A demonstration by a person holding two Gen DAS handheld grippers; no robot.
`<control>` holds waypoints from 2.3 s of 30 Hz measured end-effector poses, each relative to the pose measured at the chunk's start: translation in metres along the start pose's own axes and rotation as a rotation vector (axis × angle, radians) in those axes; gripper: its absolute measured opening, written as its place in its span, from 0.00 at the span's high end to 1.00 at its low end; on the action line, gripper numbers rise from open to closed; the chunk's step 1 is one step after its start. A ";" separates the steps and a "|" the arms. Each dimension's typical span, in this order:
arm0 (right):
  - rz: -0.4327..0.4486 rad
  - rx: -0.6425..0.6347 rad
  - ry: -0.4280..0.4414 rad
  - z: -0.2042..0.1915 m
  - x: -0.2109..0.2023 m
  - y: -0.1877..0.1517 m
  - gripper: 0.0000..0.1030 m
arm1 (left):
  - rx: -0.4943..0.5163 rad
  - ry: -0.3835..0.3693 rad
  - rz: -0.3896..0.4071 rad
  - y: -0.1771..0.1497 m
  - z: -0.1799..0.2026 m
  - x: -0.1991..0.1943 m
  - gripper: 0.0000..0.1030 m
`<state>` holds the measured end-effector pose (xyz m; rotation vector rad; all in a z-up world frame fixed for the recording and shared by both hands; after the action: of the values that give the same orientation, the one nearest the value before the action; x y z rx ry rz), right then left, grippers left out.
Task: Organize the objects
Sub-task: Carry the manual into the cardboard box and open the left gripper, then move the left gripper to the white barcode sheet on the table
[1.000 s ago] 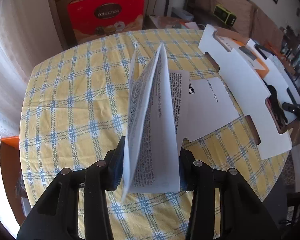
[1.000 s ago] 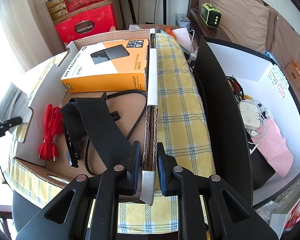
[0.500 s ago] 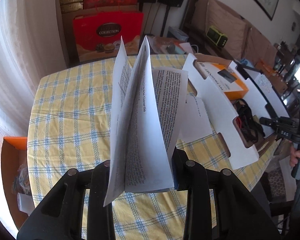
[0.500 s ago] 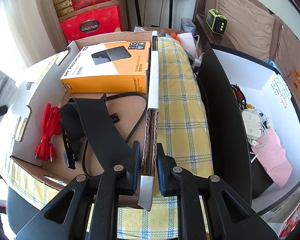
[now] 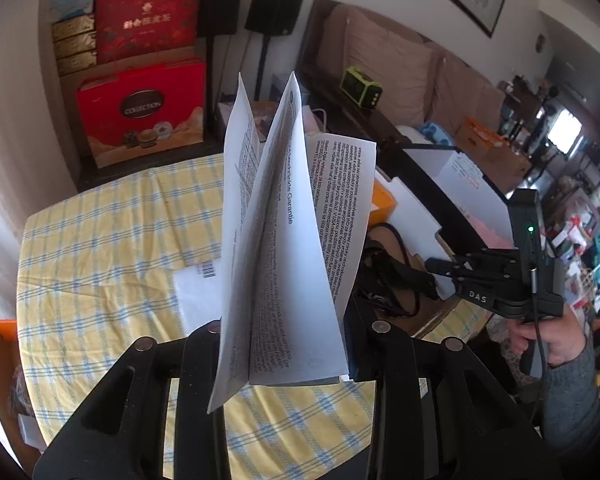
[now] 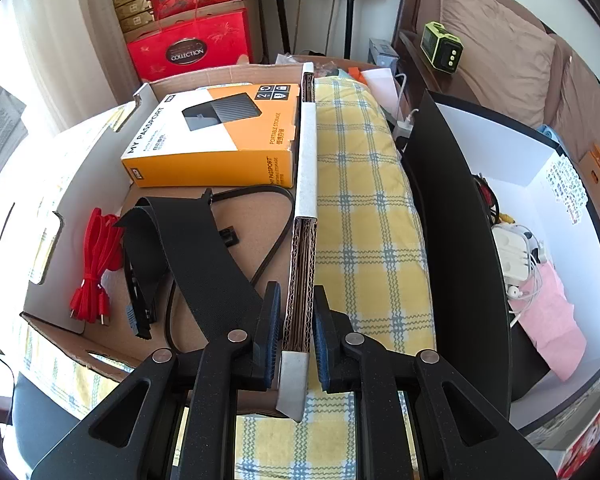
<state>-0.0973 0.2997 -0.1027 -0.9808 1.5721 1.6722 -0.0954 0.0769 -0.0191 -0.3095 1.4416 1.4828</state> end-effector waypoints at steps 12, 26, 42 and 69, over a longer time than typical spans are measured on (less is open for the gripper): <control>-0.005 -0.001 -0.003 -0.001 0.000 0.000 0.86 | 0.050 -0.007 -0.078 0.019 0.044 0.059 0.70; -0.001 0.014 0.014 0.001 0.000 -0.001 0.85 | 0.068 -0.019 -0.172 0.006 0.085 0.101 0.37; 0.000 0.025 0.024 0.003 0.000 -0.002 0.85 | -0.049 -0.037 -0.087 0.023 0.035 0.053 0.34; -0.005 0.021 0.017 0.006 0.001 -0.003 0.84 | -0.426 -0.004 -0.201 -0.019 -0.120 0.079 0.42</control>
<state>-0.0958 0.3059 -0.1045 -0.9899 1.5934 1.6447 -0.1706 0.0064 -0.1213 -0.6907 1.0460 1.6115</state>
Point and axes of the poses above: each gripper's, at about its wrist camera, not at the fingertips, and x roughly the way its jaws point, z to its right, y to its top, the point moved 2 cm from there along x, roughly the way its jaws point, and after that the axes turned 3 degrees about -x, right-handed, at the moved point
